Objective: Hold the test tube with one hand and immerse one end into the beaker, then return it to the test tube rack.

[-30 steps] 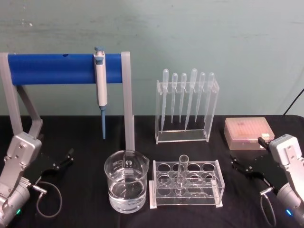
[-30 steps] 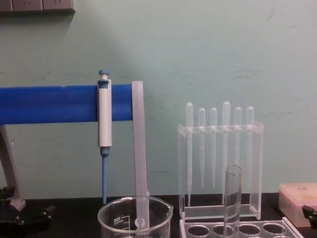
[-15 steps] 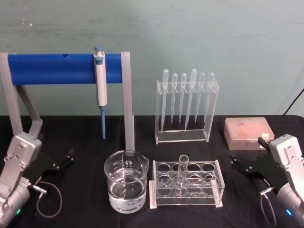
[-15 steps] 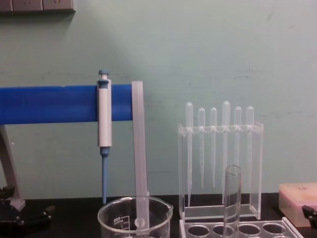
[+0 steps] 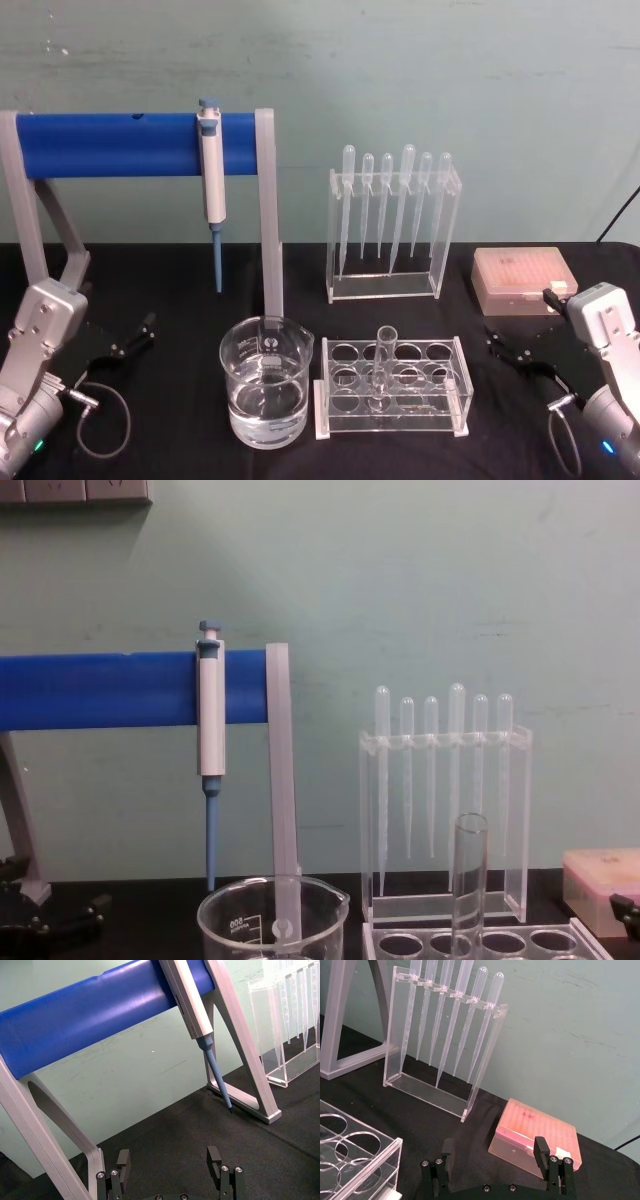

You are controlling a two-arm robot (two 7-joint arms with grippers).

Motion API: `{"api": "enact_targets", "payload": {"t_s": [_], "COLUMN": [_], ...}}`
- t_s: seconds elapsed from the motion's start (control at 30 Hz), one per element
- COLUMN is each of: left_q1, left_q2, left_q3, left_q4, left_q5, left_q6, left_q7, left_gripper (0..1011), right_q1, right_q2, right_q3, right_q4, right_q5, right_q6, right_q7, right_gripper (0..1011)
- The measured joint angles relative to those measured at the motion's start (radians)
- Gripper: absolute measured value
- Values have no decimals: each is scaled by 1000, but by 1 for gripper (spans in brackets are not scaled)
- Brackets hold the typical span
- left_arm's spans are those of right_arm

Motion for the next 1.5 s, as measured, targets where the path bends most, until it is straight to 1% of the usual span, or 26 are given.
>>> {"api": "enact_targets", "payload": {"t_s": [0.47, 0.57, 0.67, 0.77, 0.8, 0.87, 0.93, 0.97, 1.0, 1.1, 1.2, 1.3, 1.4, 1.5], "left_q1": [0, 0, 0, 0, 0, 0, 0, 0, 0, 0, 0, 0, 0, 0], "left_q2": [0, 0, 0, 0, 0, 0, 0, 0, 0, 0, 0, 0, 0, 0], "left_q3": [0, 0, 0, 0, 0, 0, 0, 0, 0, 0, 0, 0, 0, 0], "left_q4": [0, 0, 0, 0, 0, 0, 0, 0, 0, 0, 0, 0, 0, 0], "left_q5": [0, 0, 0, 0, 0, 0, 0, 0, 0, 0, 0, 0, 0, 0], "left_q6": [0, 0, 0, 0, 0, 0, 0, 0, 0, 0, 0, 0, 0, 0], "left_q7": [0, 0, 0, 0, 0, 0, 0, 0, 0, 0, 0, 0, 0, 0], "left_gripper": [1000, 1000, 1000, 1000, 1000, 1000, 1000, 1000, 1000, 1000, 1000, 1000, 1000, 1000], "right_q1": [0, -7, -28, -65, -88, -111, -157, -157, -168, -223, -260, -284, -294, -296], "right_q2": [0, 1, 12, 32, 45, 56, 78, 78, 84, 111, 124, 128, 125, 112], "right_q3": [0, 6, 20, 39, 49, 60, 78, 78, 82, 100, 108, 109, 103, 90], "right_q4": [0, -6, -28, -69, -93, -117, -166, -166, -179, -237, -281, -314, -335, -351], "right_q5": [0, -3, -7, -9, -9, -9, -7, -7, -6, 6, 23, 35, 41, 43], "right_q6": [0, 0, -6, -13, -18, -22, -31, -31, -34, -47, -59, -70, -79, -86], "right_q7": [0, 1, 2, 5, 5, 5, 5, 5, 7, 28, 54, 81, 103, 131], "right_gripper": [1004, 1004, 1004, 1004, 1004, 1004, 1004, 1004, 1004, 1004, 1004, 1004, 1004, 1004]}}
